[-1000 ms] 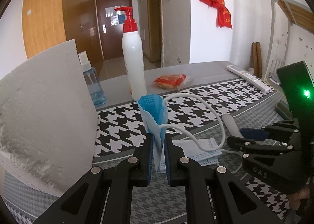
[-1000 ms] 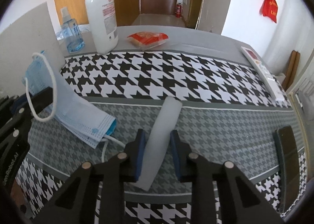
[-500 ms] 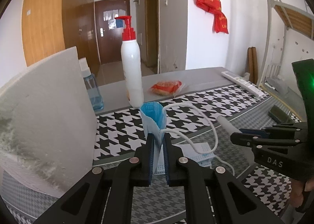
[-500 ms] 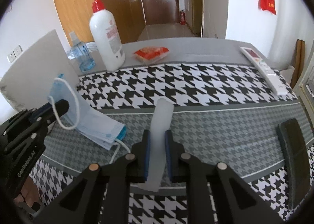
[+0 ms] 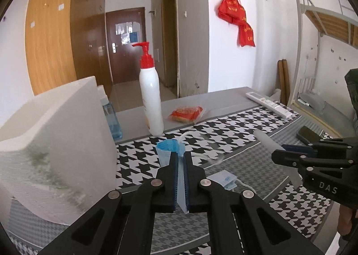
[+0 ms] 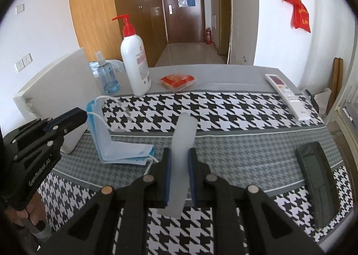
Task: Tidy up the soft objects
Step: 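Lift and carry the mask and tube with both tools toward the foam box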
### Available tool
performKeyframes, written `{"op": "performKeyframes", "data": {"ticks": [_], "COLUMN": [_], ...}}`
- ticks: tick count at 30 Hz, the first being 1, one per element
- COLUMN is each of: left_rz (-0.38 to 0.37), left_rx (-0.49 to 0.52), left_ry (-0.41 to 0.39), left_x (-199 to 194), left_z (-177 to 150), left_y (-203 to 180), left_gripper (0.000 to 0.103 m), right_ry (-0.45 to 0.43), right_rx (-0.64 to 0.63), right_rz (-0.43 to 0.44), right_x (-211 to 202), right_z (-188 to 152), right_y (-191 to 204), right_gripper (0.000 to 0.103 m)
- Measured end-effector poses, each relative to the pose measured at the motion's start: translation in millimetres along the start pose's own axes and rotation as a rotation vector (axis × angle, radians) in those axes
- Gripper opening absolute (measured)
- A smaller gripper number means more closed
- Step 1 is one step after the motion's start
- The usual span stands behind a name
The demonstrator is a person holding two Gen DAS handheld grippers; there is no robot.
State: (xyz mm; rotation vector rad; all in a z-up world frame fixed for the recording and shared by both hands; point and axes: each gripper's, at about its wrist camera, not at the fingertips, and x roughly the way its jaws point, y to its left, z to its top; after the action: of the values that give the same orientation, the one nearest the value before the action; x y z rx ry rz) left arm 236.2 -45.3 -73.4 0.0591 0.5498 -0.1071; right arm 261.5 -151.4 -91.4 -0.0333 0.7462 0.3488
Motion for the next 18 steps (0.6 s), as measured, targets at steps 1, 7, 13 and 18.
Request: {"op": "performKeyframes", "data": {"ticks": [1, 7, 13, 18], "left_rz": [0.0, -0.009, -0.029, -0.032], "left_rx": [-0.001, 0.004, -0.006, -0.011], "left_ry": [-0.003, -0.018, -0.002, 0.042], "left_x": [-2, -12, -15, -6], "left_z": [0, -3, -12, -20], "left_y": [0, 3, 9, 7], "left_gripper": [0.005, 0.001, 0.0, 0.008], "right_ry": [-0.005, -0.031, -0.048, -0.051], "right_rx": [-0.003, -0.006, 0.005, 0.019], "right_rz": [0.003, 0.01, 0.004, 0.011], "right_x": [-2, -11, -21, -22], "right_z": [0, -2, -6, -10], "right_y": [1, 3, 2, -1], "right_gripper": [0.018, 0.018, 0.018, 0.018]}}
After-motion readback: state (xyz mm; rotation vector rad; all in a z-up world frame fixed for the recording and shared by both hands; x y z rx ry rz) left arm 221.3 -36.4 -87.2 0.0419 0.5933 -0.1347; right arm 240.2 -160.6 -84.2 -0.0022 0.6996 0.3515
